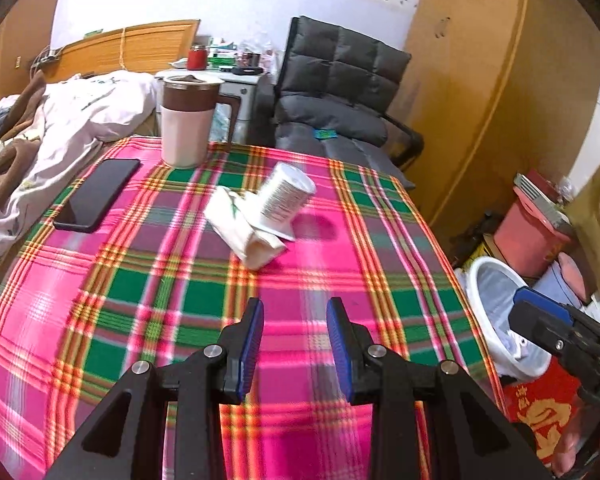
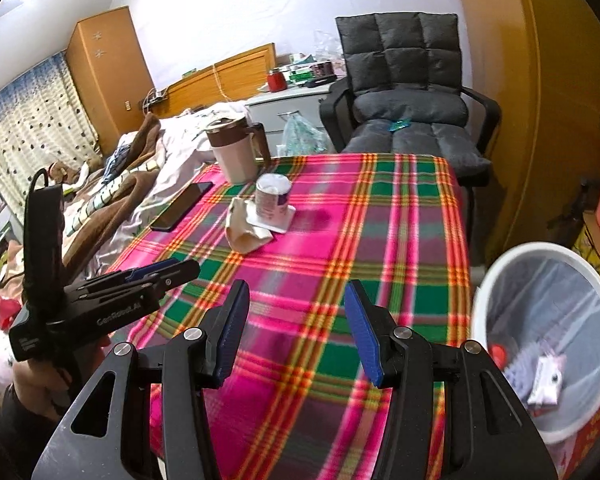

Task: Collect trash
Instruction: 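Withdraw both grippers from the wastebasket back over the table, then grasp the white tissue with the left gripper while the right gripper grasps the white yogurt cup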

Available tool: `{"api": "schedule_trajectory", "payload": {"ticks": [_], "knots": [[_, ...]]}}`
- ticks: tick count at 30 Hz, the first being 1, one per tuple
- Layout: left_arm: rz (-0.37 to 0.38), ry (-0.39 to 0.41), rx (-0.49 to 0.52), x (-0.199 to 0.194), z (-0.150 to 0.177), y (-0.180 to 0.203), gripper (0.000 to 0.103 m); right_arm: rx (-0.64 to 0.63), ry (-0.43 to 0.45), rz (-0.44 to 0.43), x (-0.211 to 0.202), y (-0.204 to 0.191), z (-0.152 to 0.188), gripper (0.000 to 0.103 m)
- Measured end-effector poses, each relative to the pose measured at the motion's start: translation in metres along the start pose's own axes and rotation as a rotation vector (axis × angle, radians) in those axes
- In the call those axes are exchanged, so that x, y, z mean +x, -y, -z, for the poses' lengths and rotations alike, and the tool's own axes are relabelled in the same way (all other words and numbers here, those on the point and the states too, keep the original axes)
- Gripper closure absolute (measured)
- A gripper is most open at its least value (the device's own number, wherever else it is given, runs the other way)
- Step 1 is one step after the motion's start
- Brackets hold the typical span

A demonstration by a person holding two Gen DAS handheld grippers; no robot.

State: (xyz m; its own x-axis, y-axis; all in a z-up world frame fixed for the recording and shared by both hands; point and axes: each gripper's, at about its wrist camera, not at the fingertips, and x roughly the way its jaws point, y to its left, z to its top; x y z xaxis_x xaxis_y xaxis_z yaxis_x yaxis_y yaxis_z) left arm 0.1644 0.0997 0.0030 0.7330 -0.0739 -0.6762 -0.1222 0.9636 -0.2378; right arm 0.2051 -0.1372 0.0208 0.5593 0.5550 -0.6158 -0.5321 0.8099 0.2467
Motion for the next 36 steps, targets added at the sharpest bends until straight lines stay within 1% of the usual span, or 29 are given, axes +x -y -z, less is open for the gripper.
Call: {"api": "schedule_trajectory", "payload": {"ticks": [3,4,13,17,23,24,25,27,28,30,32,35,36], "knots": [[-0.009,-0.001,-0.029,0.007,-0.008,-0.011,0.063,0.008,-0.003,-0.003,0.007,0.003,-0.004,0.051],[-0.010,-0.001,-0.039,0.010,-0.010,-0.015,0.062,0.014,-0.005,-0.002,0.011,0.004,-0.005,0.051],[-0.027,-0.010,-0.106,0.049,-0.033,-0.027,0.062,0.046,-0.008,-0.006,0.027,0.016,-0.018,0.051],[-0.052,-0.007,-0.135,0.071,-0.043,-0.034,0.062,0.050,-0.010,-0.009,0.034,0.020,-0.023,0.051],[-0.086,-0.035,-0.181,0.099,-0.047,-0.051,0.062,0.047,-0.030,-0.008,0.045,0.022,-0.025,0.051],[-0.085,-0.035,-0.183,0.102,-0.047,-0.053,0.065,0.047,-0.033,-0.008,0.048,0.022,-0.026,0.051],[-0.084,-0.035,-0.182,0.103,-0.047,-0.054,0.071,0.047,-0.036,-0.009,0.050,0.022,-0.027,0.051],[-0.091,-0.041,-0.171,0.106,-0.046,-0.056,0.080,0.052,-0.039,-0.013,0.053,0.021,-0.029,0.051],[-0.097,-0.041,-0.166,0.106,-0.046,-0.056,0.086,0.053,-0.039,-0.015,0.055,0.020,-0.031,0.051],[-0.097,-0.041,-0.153,0.104,-0.043,-0.057,0.095,0.051,-0.040,-0.021,0.058,0.017,-0.033,0.051],[-0.086,-0.038,-0.145,0.098,-0.040,-0.058,0.095,0.050,-0.042,-0.036,0.062,0.013,-0.036,0.049],[-0.087,-0.021,-0.123,0.086,-0.036,-0.059,0.095,0.054,-0.051,-0.056,0.071,0.010,-0.041,0.041],[-0.085,-0.017,-0.120,0.081,-0.035,-0.061,0.095,0.053,-0.052,-0.057,0.073,0.008,-0.042,0.041]]}}
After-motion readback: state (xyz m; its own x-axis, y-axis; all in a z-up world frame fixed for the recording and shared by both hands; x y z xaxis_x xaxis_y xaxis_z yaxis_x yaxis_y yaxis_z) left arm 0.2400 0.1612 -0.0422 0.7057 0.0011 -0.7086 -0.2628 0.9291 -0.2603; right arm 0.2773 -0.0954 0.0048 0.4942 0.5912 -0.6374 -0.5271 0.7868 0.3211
